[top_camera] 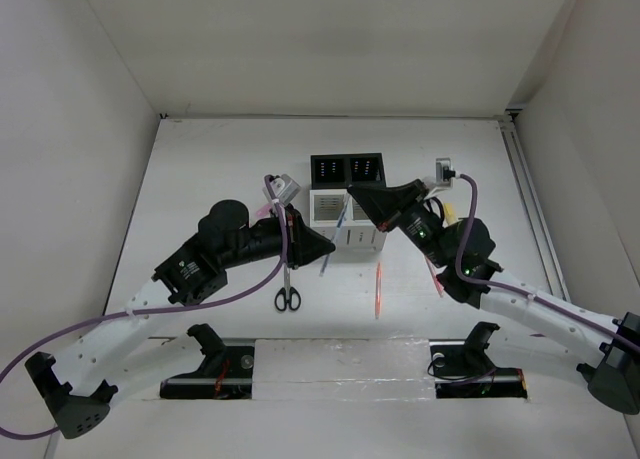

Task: Sort the stationery into containers
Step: Close the pen cap on the pen.

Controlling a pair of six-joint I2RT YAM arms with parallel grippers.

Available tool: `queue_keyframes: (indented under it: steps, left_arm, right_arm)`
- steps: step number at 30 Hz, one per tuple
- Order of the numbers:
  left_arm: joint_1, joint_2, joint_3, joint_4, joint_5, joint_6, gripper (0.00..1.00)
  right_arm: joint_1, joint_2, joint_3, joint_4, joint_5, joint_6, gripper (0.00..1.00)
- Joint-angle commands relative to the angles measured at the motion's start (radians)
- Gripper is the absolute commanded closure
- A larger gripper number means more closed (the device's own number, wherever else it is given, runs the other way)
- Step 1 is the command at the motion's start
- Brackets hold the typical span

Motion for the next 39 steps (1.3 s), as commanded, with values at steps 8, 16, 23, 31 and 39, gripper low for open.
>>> queue_keyframes:
  steps: [8,16,23,31,39]
  left_arm:
    - [0.001,-0.017,0.02,0.046,-0.021,0.008,1.0]
    - [0.001,-0.017,0.02,0.046,-0.031,0.008,1.0]
    - [0.001,-0.017,0.02,0.055,-0.031,-0.001,1.0]
    - [0.001,-0.017,0.02,0.074,-0.009,-0.001,1.0]
    - [0.001,-0.017,0.03,0.083,-0.058,-0.001,1.0]
  right_arm:
    - [0.01,-0.023,-0.012,0.06,-0.002,-0.013,1.0]
    - [0.01,-0.033,-0.012,0.05,-0.002,-0.013,1.0]
    - [0.01,-0.004,-0.012,0.05,-0.02,0.005,1.0]
    - [0.01,0.016,-0.012,0.06,-0.02,0.005,1.0]
    - [0.01,0.027,-0.012,0.08,-0.057,0.033,1.0]
